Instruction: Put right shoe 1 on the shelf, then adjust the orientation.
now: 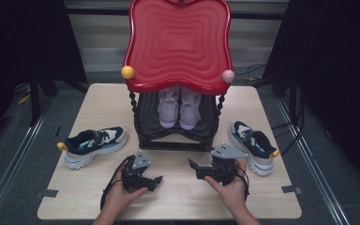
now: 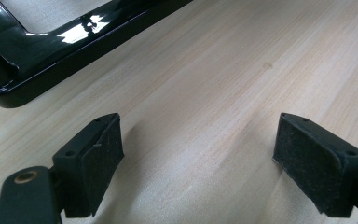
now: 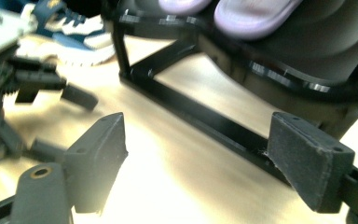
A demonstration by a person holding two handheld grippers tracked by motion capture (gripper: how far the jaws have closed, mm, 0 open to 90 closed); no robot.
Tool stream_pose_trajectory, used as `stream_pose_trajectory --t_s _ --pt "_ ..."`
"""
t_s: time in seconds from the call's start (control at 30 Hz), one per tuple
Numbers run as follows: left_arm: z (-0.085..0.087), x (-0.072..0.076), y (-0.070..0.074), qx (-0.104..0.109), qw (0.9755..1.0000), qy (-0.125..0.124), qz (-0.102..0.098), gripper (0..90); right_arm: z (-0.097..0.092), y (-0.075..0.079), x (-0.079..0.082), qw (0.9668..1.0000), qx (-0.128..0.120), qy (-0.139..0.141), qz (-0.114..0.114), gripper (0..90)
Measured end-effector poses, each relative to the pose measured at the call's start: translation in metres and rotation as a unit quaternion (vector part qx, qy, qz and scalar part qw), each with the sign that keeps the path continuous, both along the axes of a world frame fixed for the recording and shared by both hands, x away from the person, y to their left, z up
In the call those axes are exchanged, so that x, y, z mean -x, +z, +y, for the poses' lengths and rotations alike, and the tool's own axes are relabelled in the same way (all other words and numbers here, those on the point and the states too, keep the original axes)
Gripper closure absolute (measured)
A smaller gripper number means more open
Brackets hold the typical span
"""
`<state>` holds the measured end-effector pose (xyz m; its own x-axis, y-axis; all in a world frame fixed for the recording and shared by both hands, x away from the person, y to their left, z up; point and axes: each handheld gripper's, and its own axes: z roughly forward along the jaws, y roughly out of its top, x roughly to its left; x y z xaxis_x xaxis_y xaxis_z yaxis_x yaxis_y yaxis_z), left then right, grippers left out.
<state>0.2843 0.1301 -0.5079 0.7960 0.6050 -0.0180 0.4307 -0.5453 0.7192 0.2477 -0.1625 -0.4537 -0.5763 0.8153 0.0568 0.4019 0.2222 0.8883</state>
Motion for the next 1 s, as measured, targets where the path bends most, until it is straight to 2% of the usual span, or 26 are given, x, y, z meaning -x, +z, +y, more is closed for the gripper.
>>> stream_pose_trajectory --t_s 0.13,0.3,0.37,0.53,1.0 --pt "0.0 0.0 0.0 0.0 1.0 0.0 0.0 15.0 -0.007 -0.01 0.004 0.9994 0.008 0.022 0.025 16.6" --pt "0.0 0.0 0.0 0.001 1.0 0.0 -0.001 15.0 -0.013 -0.022 0.008 0.9982 0.02 0.041 0.039 15.4" --pt "0.0 0.0 0.0 0.0 1.0 0.001 0.001 15.0 -0.016 -0.026 0.008 0.9974 0.019 0.046 0.051 15.2" --pt "0.0 0.0 0.0 0.001 1.0 0.001 0.0 15.0 -0.024 -0.037 0.01 0.9966 0.028 0.047 0.061 15.2" --pt "0.0 0.0 0.0 0.001 1.0 0.0 0.0 15.0 -0.042 -0.055 0.01 0.9906 0.064 0.063 0.103 14.9"
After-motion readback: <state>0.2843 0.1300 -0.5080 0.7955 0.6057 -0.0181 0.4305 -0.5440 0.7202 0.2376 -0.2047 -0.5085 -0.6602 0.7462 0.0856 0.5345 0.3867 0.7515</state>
